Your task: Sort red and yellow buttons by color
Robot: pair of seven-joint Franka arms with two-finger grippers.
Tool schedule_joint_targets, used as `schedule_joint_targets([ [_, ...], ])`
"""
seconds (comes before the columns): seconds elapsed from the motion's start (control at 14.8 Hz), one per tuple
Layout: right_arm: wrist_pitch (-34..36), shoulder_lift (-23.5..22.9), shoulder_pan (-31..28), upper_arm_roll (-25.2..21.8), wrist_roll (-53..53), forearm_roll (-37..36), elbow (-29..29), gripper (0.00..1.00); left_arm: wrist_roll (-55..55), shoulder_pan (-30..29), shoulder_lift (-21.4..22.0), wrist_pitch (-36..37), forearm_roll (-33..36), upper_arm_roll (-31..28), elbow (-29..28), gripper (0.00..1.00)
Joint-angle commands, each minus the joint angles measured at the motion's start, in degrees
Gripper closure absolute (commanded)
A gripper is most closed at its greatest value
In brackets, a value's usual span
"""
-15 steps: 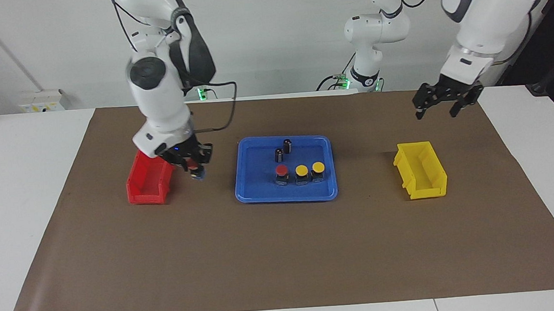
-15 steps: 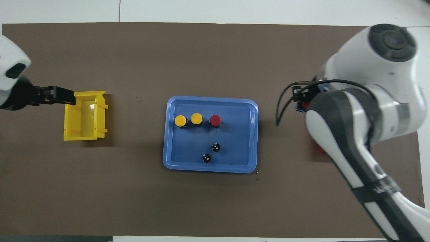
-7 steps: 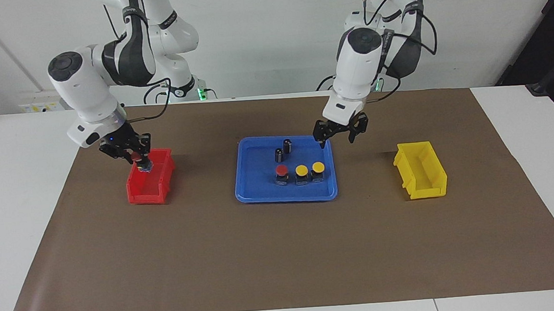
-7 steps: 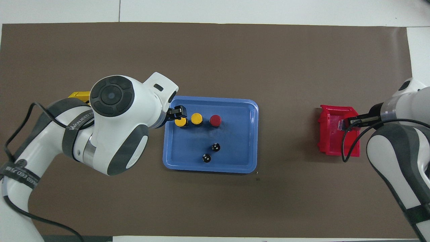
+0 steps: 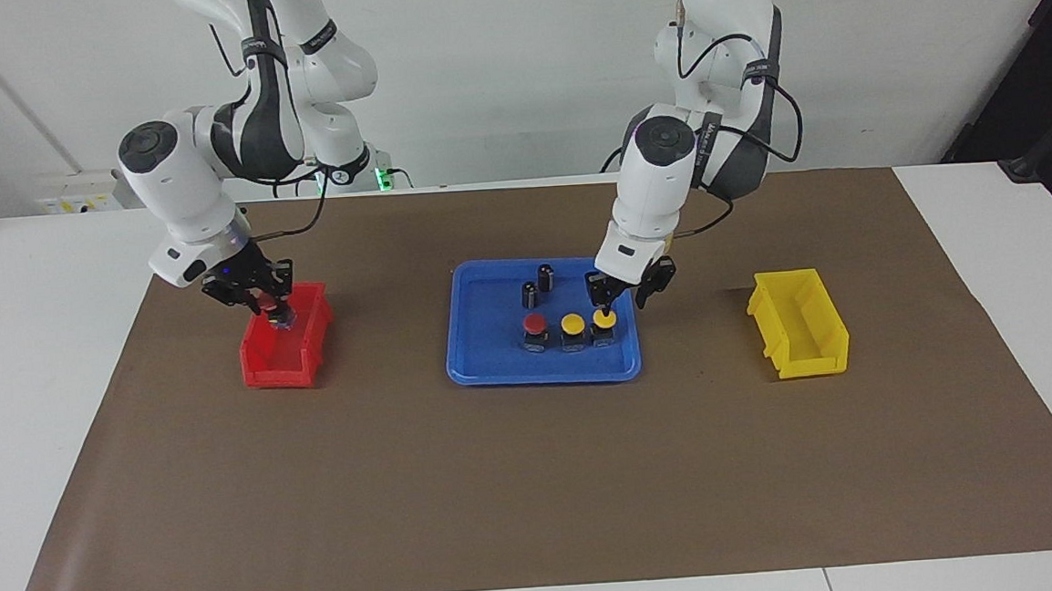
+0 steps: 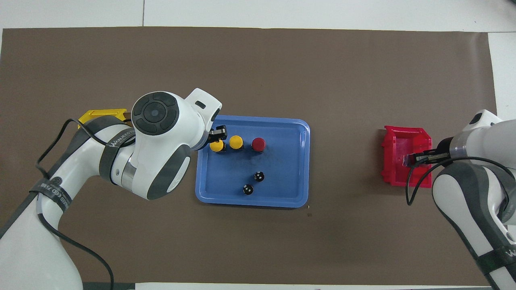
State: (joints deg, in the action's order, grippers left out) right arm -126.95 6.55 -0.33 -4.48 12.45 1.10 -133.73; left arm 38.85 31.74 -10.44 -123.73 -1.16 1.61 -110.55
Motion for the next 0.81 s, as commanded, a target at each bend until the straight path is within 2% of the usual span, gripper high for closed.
schedule_joint_targets([
  [0.0, -3.04, 1.11, -0.37, 0.26, 1.44, 0.57, -3.29, 0.83, 2.28, 2.09, 0.68, -3.0, -0.25, -0.82, -3.18, 0.38],
  [0.41, -7.34, -0.13, -0.11, 0.35, 1.27, 0.48, -5.48, 0.8, 2.28, 2.18, 0.68, -5.72, -0.25, -0.82, -5.12, 0.38],
  [0.54, -7.79, 0.05, -0.02, 0.44, 1.09, 0.39, -6.19, 0.62, 2.28, 2.18, 0.51, -6.08, -0.25, -0.82, -5.12, 0.38],
  [0.61, -7.79, -0.04, -0.11, 0.35, 1.18, 0.39, -6.11, 0.43, 2.37, 2.18, -0.28, -7.04, -0.25, -0.91, -5.12, 0.38],
  [0.68, -7.44, -0.13, -0.11, 0.35, 1.61, 0.22, -5.76, 0.39, 2.71, 2.27, -1.42, -7.92, -0.25, -0.91, -5.03, 0.38],
  [0.75, -6.83, -0.3, -0.11, 0.35, 1.7, -0.48, -5.06, 0.39, 2.98, 2.62, -1.87, -8.36, -0.25, -0.91, -4.94, 0.38],
])
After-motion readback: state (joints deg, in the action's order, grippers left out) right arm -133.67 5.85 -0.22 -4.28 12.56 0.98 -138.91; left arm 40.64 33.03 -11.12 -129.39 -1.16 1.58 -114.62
